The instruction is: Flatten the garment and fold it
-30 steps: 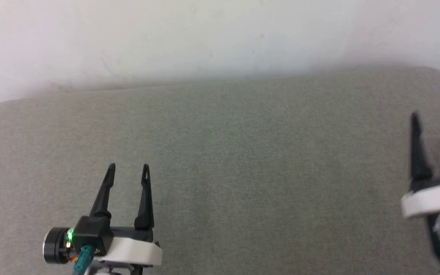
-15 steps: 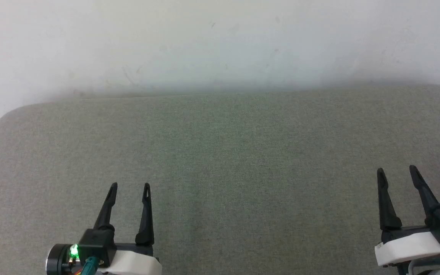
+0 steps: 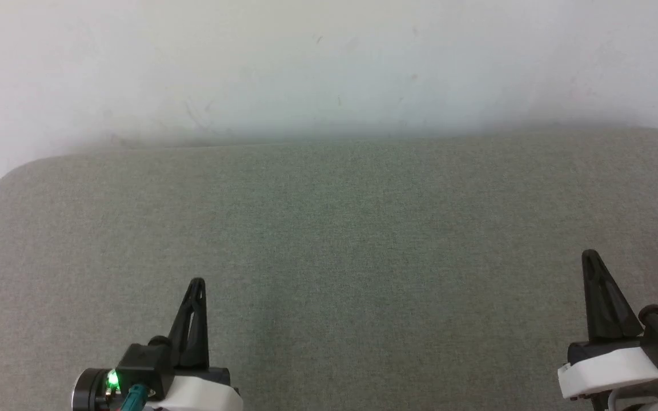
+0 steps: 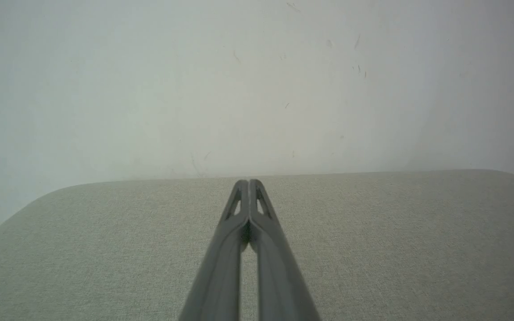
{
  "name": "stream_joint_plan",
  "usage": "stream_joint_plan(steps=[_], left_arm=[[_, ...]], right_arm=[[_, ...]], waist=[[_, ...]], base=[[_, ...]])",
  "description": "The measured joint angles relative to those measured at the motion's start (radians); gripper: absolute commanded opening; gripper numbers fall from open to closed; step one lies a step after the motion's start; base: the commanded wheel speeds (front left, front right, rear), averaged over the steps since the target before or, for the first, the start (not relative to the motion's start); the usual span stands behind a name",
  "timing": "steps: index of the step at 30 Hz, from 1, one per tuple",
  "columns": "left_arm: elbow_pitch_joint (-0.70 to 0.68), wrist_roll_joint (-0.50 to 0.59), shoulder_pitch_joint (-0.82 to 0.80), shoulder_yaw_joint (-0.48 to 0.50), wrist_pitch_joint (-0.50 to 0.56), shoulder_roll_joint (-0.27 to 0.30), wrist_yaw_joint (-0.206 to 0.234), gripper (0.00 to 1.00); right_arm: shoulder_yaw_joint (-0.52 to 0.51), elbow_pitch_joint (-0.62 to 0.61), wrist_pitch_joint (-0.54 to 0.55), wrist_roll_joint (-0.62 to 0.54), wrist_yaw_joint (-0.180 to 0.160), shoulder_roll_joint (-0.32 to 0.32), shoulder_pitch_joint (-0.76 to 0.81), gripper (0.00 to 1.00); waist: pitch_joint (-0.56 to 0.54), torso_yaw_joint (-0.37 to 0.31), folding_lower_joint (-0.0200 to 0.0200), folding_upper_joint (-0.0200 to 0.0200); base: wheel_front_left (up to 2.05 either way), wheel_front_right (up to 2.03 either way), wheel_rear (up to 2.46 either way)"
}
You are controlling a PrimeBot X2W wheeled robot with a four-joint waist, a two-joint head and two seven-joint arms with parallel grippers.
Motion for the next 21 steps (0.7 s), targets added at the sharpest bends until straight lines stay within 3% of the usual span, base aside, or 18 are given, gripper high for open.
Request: stream_joint_plan(steps=[21], left_arm=[[-0.001,0.009,-0.005,0.010,0.041,0.000,-0.002,0.00]], right_arm=[[0.020,-0.002,0.042,0.000,0.000,0.000,-0.001,0.00]], waist=[[-0.002,0.013,0.0001,0.0000]], base=[[0.00,0.00,0.00]])
